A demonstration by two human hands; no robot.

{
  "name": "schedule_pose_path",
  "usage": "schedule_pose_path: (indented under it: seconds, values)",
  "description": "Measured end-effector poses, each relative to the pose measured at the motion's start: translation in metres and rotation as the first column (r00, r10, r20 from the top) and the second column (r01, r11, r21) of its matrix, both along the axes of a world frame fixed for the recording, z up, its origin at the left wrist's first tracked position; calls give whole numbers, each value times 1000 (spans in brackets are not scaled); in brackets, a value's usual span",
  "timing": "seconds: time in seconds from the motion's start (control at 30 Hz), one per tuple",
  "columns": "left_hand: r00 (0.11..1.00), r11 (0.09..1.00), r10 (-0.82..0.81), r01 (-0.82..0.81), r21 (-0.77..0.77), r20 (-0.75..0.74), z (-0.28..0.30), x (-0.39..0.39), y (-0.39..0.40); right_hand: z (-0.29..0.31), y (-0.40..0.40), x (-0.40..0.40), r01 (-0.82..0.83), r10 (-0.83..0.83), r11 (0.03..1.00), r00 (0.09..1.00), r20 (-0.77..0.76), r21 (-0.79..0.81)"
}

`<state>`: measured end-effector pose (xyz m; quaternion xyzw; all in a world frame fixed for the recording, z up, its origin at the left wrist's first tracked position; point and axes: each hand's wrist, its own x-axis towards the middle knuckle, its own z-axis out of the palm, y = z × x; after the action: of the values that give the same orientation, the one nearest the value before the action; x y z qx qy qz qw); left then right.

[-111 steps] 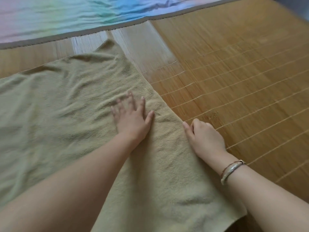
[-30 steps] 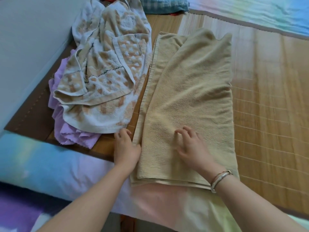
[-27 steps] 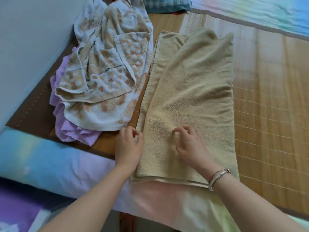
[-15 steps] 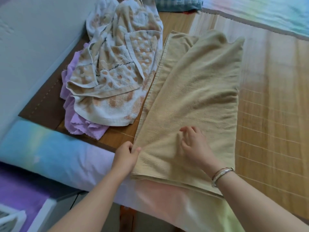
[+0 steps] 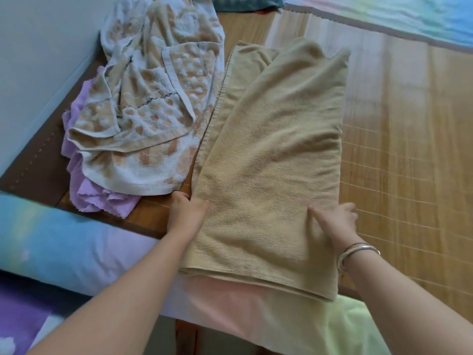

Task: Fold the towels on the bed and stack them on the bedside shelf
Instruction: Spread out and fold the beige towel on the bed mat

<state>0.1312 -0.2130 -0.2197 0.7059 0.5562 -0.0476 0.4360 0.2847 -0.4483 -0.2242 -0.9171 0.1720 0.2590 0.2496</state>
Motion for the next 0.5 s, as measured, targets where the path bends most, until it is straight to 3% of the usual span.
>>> schedule_pose_path:
  seconds: [0.1, 0.27, 0.4, 0.5]
  values:
    - [997, 999, -29, 27, -28, -68, -3, 13, -9, -6, -13, 5, -62, 64, 995, 998, -20, 77]
    - [988, 957, -149, 131, -259, -49, 1, 29, -57, 17, -53, 39, -188, 192, 981, 972, 136, -37]
    - [915, 807, -401, 336, -485, -33, 4, 54, -132, 35, -103, 82, -199, 293, 933, 904, 312, -301]
    - [798, 644, -603, 494, -584, 11, 12, 79, -188, 43, -136, 106, -201, 367, 857, 884, 288, -475]
